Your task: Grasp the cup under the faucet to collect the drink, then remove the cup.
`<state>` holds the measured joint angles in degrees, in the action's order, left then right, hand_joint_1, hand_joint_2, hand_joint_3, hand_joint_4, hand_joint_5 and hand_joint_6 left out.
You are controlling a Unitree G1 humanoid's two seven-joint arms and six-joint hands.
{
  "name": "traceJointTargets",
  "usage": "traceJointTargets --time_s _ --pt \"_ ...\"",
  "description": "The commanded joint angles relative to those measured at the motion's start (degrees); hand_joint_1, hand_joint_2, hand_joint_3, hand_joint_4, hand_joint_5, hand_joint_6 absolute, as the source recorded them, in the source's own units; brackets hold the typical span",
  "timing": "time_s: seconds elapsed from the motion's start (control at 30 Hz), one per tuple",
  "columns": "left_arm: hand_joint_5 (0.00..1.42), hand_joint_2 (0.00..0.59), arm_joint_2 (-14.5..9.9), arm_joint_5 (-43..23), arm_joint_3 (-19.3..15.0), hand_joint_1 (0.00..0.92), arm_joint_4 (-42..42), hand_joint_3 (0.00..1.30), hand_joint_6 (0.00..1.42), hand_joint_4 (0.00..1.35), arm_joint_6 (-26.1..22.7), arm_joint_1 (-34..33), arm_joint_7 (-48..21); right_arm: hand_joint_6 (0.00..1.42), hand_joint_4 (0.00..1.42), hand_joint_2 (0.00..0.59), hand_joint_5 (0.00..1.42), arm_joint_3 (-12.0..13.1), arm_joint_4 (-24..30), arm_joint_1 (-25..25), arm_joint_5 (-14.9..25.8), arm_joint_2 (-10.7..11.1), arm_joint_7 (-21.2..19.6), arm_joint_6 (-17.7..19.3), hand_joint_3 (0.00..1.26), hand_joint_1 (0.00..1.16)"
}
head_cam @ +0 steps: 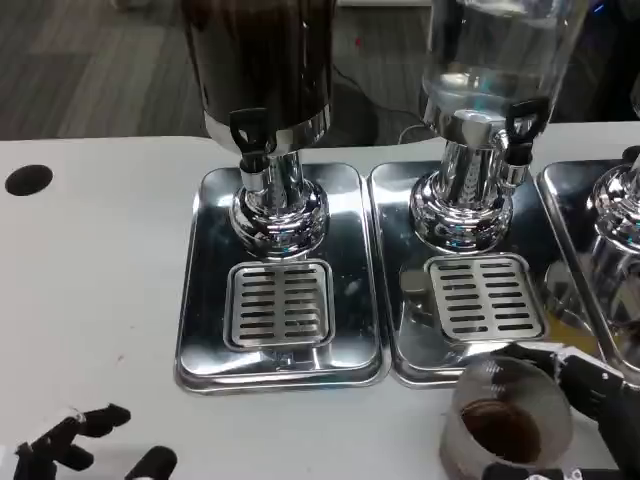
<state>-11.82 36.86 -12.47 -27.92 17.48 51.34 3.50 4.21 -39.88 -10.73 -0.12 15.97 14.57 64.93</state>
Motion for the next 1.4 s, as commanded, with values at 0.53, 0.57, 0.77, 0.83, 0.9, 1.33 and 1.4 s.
traceJointTargets --time_s 0.53,0.57,0.77,0.83,0.9,1.33,1.4 --pt "0.49 0.153 -0.41 1.47 0.24 0.000 -2.26 0.42 0.73 0.38 -0.22 2.29 -0.02 0.28 0.45 0.085 0.53 3.59 -10.62 3.74 -13.58 1.39 -10.89 12.92 0.43 0.80" --pt "0.49 0.153 -0.40 1.47 0.24 0.000 -2.30 0.42 0.73 0.38 -0.21 2.38 -0.02 0.26 0.44 0.081 0.51 3.60 -10.72 3.68 -14.15 1.47 -11.38 13.10 0.41 0.79" --pt "0.49 0.152 -0.25 1.69 0.77 0.005 -2.15 0.42 0.73 0.39 -0.10 2.59 0.17 0.24 0.36 0.078 0.45 3.19 -10.51 3.32 -15.36 1.96 -13.30 14.07 0.33 0.76" --pt "0.49 0.152 -0.18 1.72 0.81 0.006 -2.14 0.42 0.73 0.39 -0.06 2.60 0.25 0.22 0.33 0.081 0.44 2.98 -10.34 3.23 -15.26 2.10 -13.54 14.16 0.32 0.74" --pt "0.49 0.152 -0.07 1.69 0.77 0.007 -2.18 0.42 0.73 0.39 -0.04 2.59 0.27 0.18 0.30 0.081 0.42 2.71 -10.10 3.14 -14.79 2.28 -13.63 14.24 0.29 0.73" --pt "0.48 0.152 0.60 0.50 0.41 0.009 -1.77 0.42 0.74 0.39 1.33 2.25 1.31 0.19 0.24 0.161 0.34 -5.26 6.22 -2.45 9.07 4.71 -5.50 5.05 0.24 0.62" --pt "0.48 0.152 0.54 -0.06 0.23 0.010 -1.46 0.42 0.74 0.39 1.97 2.03 1.63 0.18 0.25 0.268 0.33 -5.84 13.53 -4.85 14.47 6.05 -3.35 0.24 0.27 0.58"
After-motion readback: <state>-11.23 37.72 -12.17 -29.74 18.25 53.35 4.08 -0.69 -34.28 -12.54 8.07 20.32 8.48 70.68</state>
